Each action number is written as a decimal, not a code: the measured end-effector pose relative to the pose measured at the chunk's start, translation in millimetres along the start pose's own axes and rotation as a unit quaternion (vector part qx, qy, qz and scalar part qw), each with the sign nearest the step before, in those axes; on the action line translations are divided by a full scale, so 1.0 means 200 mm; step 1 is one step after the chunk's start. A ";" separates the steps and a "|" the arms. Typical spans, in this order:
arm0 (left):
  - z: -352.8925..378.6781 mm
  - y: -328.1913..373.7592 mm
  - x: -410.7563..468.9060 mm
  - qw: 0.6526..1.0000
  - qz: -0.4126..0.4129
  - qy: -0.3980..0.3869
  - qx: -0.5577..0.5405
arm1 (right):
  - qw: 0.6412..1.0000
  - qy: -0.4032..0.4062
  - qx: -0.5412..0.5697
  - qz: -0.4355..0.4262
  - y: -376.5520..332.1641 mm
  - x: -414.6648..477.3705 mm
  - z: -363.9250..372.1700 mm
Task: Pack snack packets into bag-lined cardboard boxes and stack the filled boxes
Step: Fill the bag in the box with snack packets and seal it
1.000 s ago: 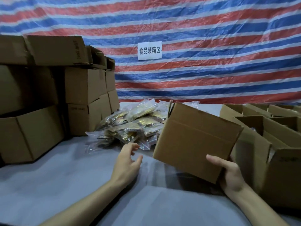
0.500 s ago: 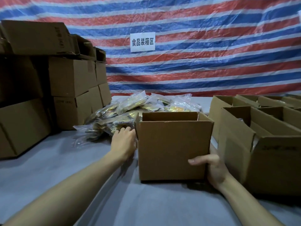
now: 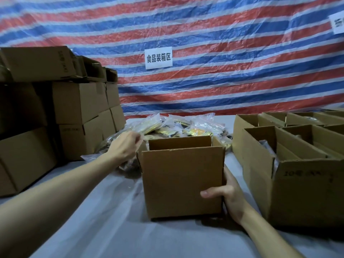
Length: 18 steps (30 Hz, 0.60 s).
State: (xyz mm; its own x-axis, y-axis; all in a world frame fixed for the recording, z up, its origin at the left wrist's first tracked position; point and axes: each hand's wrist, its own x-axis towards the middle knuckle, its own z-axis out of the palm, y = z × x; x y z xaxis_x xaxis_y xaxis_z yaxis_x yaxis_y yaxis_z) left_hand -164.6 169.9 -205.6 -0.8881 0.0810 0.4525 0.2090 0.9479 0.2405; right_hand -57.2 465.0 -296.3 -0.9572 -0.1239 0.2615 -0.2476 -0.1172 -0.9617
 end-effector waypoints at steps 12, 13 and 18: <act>-0.38 0.23 0.13 0.976 0.043 0.169 -0.128 | 1.000 0.020 -0.010 0.014 0.02 0.00 0.00; -0.39 0.25 0.12 0.975 0.050 0.172 -0.132 | 1.000 0.023 -0.010 0.017 0.02 0.01 0.00; -0.35 0.24 0.06 0.988 0.090 0.093 -0.081 | 0.999 0.027 -0.012 0.019 0.01 0.01 0.01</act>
State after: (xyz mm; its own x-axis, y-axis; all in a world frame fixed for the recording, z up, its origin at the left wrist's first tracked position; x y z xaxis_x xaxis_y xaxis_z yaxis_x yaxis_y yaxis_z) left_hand -136.2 194.5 -129.3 -0.7433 0.1716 0.6465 0.4332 0.8600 0.2698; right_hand -58.8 462.6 -297.8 -0.9725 -0.0754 0.2203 -0.2133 -0.0905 -0.9728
